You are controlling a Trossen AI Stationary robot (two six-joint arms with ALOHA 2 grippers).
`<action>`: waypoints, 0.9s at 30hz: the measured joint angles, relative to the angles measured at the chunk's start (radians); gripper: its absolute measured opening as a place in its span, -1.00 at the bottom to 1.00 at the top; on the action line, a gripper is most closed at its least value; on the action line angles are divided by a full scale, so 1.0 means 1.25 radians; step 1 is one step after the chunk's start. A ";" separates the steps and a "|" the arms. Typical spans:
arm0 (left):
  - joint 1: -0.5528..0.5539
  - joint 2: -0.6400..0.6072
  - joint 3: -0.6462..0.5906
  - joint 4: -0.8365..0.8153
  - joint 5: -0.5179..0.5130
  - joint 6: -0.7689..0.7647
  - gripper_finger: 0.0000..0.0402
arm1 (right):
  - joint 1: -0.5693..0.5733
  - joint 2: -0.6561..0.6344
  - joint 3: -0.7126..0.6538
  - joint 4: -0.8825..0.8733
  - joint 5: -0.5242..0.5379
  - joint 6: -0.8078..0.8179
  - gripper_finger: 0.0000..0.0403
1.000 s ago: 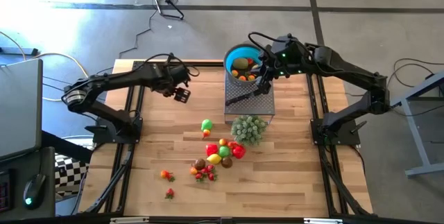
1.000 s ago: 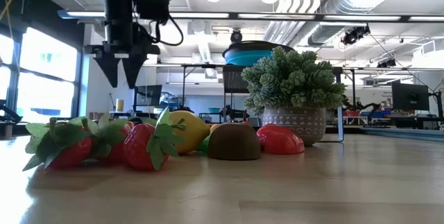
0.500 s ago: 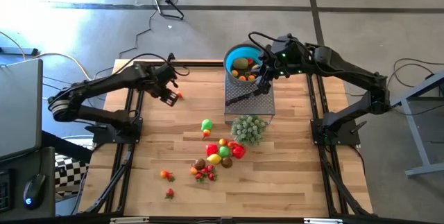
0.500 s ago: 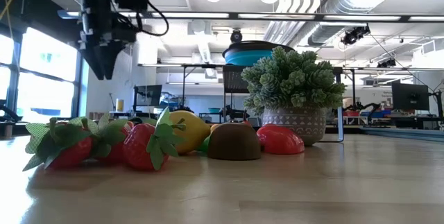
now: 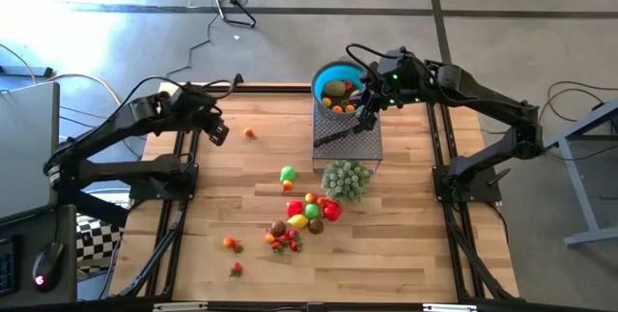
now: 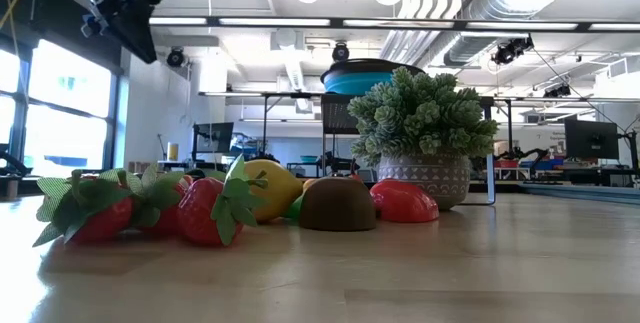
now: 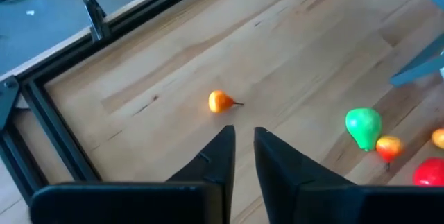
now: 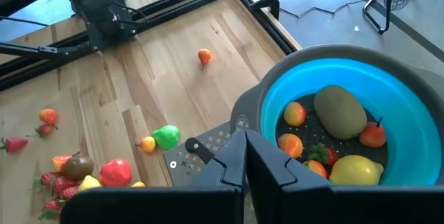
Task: Pick & Place Fruit
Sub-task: Put the orange pear into the blue strainer bowl
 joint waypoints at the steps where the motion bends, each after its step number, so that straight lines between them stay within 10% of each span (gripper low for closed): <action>1: 0.000 -0.001 0.000 0.000 0.000 -0.002 -0.78 | 0.000 0.000 0.000 0.001 0.000 -0.004 -0.99; 16: 0.001 0.059 0.001 0.033 -0.020 -0.006 -0.75 | 0.000 0.000 0.000 0.018 0.000 -0.012 -0.99; 27: 0.001 0.162 0.001 0.032 -0.054 0.000 0.07 | 0.000 0.000 0.000 0.017 -0.002 -0.013 -0.99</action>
